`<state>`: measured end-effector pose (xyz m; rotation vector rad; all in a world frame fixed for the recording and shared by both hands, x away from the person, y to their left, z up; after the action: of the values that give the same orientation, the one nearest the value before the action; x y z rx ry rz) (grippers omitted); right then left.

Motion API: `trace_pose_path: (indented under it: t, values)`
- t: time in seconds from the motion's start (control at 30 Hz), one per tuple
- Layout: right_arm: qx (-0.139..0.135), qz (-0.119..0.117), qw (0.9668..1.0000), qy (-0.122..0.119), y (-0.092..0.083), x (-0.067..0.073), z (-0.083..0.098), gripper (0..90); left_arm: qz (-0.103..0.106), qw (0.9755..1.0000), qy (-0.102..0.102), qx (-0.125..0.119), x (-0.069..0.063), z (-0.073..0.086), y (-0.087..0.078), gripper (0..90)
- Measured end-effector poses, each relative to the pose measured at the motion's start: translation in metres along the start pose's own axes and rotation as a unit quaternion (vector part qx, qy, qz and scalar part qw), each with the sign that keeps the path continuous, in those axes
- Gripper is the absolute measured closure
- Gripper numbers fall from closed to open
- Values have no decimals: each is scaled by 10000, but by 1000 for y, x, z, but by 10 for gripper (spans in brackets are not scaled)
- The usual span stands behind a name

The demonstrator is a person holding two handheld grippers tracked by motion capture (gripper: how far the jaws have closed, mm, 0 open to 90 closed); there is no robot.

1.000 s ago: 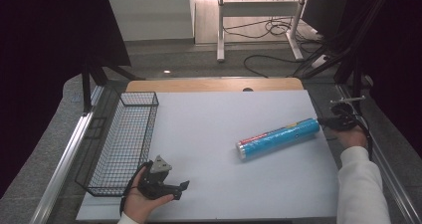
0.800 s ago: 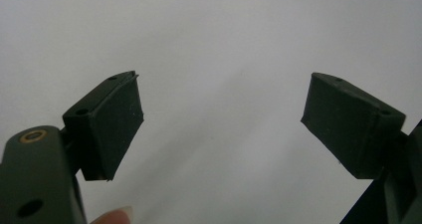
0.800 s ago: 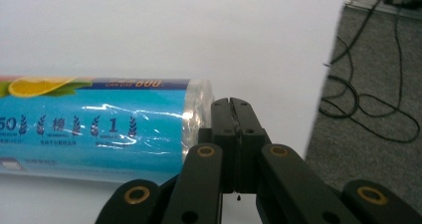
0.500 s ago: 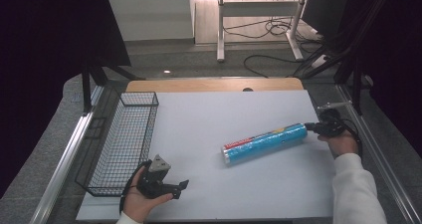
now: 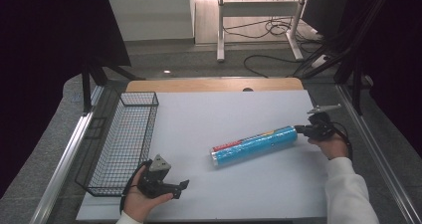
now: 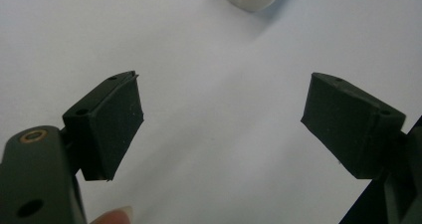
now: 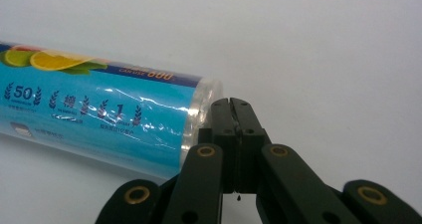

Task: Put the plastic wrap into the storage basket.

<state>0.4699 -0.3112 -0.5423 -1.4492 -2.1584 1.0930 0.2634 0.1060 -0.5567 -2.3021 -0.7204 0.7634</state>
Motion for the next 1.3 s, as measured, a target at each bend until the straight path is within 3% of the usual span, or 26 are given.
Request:
trace_pose_path:
  t: [0.33, 0.83, 1.3]
  values:
    - [-150, -117, 9998, -57, 8, 23, -14, 898, 5, 10000, -37, -20, 2, 1, -1, 156]
    - [-353, -249, 9991, -36, 7, 48, -15, 898, 29, 10000, -49, -8, 3, 1, -2, 155]
    - [-367, -338, 9982, -342, 9, 82, -22, 899, 24, 10000, -65, -7, 5, 2, -3, 154]
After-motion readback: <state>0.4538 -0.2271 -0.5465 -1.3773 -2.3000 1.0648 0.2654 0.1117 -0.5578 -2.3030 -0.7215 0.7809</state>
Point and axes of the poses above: each handheld gripper's, and its own axes: y roughly forward along the jaws, z roughly out of its underside, x roughly to its left, the point moved 9 cm from there along y, roughly forward along the jaws, and after that the axes turned 14 degrees about z, right-handed, at the moved point
